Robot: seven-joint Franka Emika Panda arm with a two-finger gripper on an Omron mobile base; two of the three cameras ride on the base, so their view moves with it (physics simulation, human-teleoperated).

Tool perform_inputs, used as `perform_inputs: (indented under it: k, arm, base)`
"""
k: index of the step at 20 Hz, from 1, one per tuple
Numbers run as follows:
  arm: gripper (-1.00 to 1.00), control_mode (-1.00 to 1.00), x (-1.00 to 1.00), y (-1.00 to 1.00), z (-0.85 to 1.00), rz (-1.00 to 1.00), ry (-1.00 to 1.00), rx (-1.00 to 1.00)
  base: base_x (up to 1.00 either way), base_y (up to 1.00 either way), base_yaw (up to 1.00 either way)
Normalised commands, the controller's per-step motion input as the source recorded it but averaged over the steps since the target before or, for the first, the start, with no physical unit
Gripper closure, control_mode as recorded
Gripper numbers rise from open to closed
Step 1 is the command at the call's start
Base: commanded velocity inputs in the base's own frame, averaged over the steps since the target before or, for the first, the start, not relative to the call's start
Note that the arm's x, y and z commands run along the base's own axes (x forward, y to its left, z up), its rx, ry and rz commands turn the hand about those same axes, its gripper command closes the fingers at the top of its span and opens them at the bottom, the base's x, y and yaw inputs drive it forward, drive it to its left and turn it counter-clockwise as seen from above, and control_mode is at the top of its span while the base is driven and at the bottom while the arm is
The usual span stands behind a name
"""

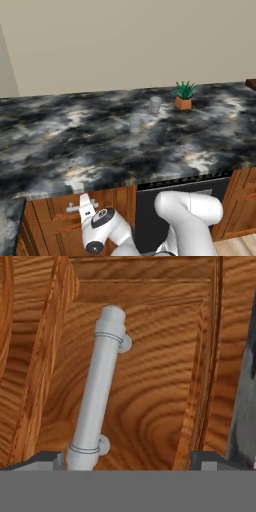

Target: Take the tongs from the drawer on the left and place them on the dining counter next to the tray containing the hot dog.

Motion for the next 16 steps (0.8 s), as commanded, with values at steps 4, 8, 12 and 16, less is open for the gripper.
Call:
perform_inputs:
  k: [4,8,12,16]
  arm:
    - [-1.0,-1.0,0.04,0.12,-0.29,0.0,0.0,0.0]
    - [-1.0,-1.0,0.14,0.1,-0.16,0.0,0.0,0.0]
    - [-1.0,-1.0,0.24,0.1,-0.15,0.0,0.0,0.0]
    - [-1.0,-1.0,0.22,0.08,-0.27,0.0,0.0,0.0]
  base:
    - [0.0,0.0,0.0]
    - [0.0,0.0,0.0]
    - [0.0,0.0,0.0]
    - [0.0,0.0,0.0]
